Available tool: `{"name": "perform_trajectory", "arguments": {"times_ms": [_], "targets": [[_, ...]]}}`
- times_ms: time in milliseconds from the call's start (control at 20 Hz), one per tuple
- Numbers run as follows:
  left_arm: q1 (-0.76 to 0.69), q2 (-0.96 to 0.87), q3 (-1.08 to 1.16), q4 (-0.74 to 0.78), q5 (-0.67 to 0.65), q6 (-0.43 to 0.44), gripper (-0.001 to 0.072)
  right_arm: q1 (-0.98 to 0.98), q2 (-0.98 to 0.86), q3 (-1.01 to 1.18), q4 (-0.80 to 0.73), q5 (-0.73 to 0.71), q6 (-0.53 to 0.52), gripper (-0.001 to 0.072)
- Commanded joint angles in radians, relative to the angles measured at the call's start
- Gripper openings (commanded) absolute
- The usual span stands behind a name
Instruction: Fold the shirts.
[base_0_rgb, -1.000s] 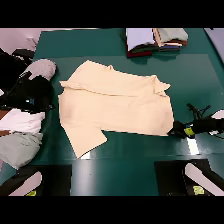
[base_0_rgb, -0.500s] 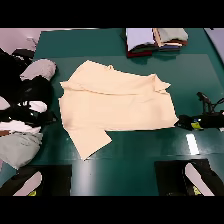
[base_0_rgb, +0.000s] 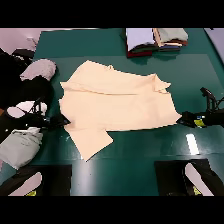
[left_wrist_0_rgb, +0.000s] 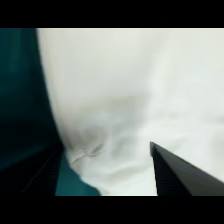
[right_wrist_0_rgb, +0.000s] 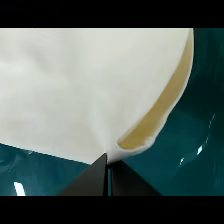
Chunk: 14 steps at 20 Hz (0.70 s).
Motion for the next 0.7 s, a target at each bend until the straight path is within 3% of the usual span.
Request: {"name": "perform_trajectory", "arguments": {"times_ms": [0, 100, 400, 650], "targets": [[-0.077, -0.042, -0.01, -0.016, 0.016, 0.011, 0.046, 0.001, 0.001, 0.003, 0.001, 0.013, 0.002, 0.0011], [-0.082, -0.039, 0.011, -0.025, -0.011, 0.009, 0.003, 0.001, 0.001, 0.003, 0.006, 0.01, 0.002, 0.0011], [-0.063, 0.16, 0.3, -0.002, -0.059, -0.045, 0.0024, 0.001, 0.006, 0.194, 0.011, 0.05, 0.002, 0.0011], [0.021, 0.357, 0.84, 0.003, -0.093, -0.045, 0.0024, 0.001, 0.077, 0.635, 0.032, 0.036, 0.018, 0.0011]]}}
